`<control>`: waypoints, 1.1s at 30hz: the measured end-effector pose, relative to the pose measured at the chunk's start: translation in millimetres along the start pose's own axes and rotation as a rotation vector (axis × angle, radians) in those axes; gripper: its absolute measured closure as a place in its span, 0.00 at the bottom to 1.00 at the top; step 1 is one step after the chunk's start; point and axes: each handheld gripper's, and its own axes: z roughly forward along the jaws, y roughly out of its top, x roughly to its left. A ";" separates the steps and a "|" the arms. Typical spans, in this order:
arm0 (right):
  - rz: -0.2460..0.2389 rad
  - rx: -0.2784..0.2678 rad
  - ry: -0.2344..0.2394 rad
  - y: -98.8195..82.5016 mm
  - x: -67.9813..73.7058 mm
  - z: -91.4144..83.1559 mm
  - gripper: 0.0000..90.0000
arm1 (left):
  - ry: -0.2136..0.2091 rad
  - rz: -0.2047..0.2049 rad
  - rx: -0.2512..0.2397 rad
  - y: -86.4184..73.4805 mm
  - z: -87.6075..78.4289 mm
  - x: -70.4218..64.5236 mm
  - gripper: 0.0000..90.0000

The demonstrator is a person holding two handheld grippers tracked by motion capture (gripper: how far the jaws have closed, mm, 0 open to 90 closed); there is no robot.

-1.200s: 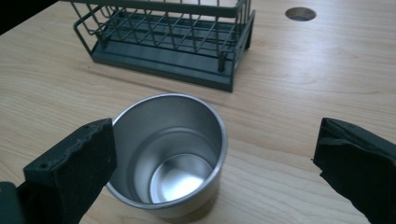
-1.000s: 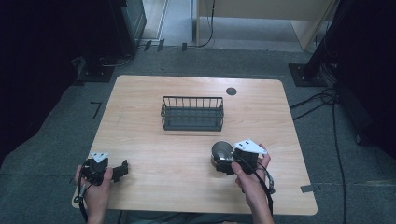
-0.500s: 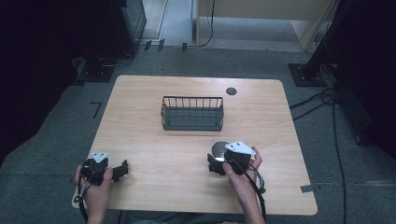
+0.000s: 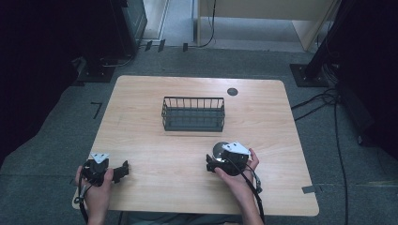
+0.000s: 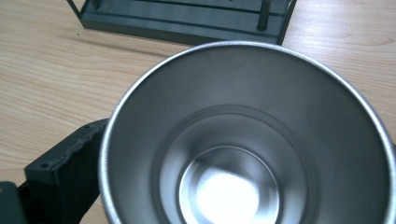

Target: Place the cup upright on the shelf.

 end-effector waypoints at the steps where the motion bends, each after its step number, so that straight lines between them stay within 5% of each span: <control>1: 0.000 0.000 0.000 0.0 0.0 0.0 0.01 | 0.000 0.000 0.000 0.0 0.0 0.0 0.00; 9: 0.008 -0.018 -0.038 -6.3 0.8 1.9 0.18 | 0.000 0.000 0.000 0.0 0.0 0.0 0.00; 18: -0.007 -0.024 -0.039 -5.8 0.3 0.0 0.19 | 0.000 0.000 0.000 0.0 0.0 0.0 0.00; 33: -0.027 -0.059 -0.004 19.6 8.3 -7.7 0.19 | 0.000 0.000 0.000 0.0 0.0 0.0 0.00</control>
